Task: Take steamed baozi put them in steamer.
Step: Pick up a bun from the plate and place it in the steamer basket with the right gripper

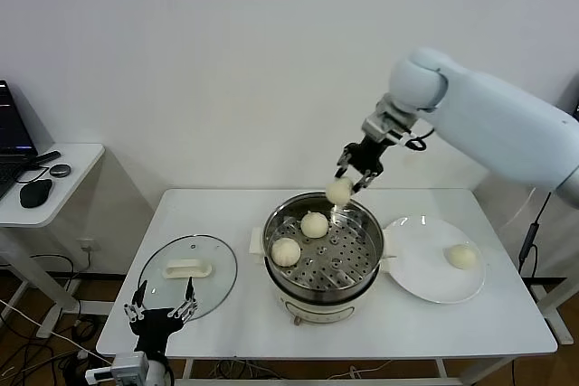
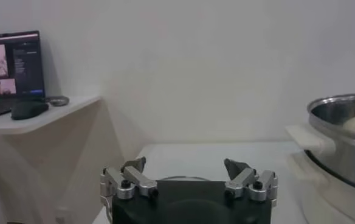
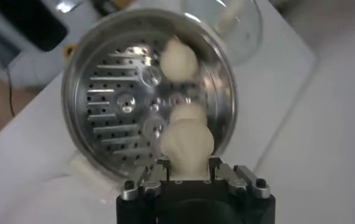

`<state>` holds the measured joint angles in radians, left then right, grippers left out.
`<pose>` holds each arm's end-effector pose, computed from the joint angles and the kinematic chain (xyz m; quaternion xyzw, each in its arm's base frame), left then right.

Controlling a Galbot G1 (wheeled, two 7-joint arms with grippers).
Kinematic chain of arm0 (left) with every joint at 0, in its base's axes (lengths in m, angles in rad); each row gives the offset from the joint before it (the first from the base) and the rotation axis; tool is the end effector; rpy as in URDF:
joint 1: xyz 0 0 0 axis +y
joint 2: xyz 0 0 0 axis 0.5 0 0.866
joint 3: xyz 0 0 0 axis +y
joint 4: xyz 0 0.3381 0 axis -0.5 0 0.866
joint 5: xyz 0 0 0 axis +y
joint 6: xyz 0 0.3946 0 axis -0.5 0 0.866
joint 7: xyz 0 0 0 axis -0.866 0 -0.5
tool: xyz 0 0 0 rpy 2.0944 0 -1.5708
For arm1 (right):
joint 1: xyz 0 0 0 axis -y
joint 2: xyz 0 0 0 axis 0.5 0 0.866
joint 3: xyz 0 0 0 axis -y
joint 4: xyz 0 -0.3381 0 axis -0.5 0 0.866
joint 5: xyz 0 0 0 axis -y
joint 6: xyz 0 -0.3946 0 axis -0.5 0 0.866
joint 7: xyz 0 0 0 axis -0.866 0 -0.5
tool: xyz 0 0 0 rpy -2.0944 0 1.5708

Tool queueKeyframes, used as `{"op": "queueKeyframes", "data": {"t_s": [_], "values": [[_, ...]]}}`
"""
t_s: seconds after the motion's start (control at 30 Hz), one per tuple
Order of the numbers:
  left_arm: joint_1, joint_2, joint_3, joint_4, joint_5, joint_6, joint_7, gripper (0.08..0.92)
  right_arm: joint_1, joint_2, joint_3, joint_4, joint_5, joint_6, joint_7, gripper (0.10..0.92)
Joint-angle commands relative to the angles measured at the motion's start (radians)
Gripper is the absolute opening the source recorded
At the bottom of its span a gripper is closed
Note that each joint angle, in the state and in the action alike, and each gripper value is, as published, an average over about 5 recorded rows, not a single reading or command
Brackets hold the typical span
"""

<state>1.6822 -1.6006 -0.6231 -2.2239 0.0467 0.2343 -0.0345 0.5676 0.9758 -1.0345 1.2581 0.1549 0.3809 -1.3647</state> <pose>0.1922 0.0282 -0.2648 0.0705 -0.9909 -0.0372 0.1089 0.5902 0.0534 0.0308 0.6820 -0.2952 0.6652 0.0732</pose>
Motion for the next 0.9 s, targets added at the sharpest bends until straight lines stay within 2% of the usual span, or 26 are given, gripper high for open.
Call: {"op": "queueKeyframes", "data": {"t_s": [0.03,0.27,0.5,0.9], "values": [[-0.001,0.001,0.001,-0.005,-0.001,-0.001,-0.001,0.823,0.011,0.069,-0.108,0.101,-0.241,0.447,0.089,0.415],[-0.003,0.000,0.006,-0.003,0.000,0.000,-0.001,0.823,-0.037,0.076,-0.116,0.208,-0.389,0.447,0.140,0.416],[0.003,0.000,0.006,-0.009,-0.001,-0.001,-0.002,0.823,-0.090,0.083,-0.150,0.267,-0.398,0.446,0.167,0.417],[0.003,-0.001,0.006,-0.005,-0.006,-0.002,-0.004,0.823,-0.110,0.094,-0.180,0.284,-0.391,0.432,0.151,0.418]]}}
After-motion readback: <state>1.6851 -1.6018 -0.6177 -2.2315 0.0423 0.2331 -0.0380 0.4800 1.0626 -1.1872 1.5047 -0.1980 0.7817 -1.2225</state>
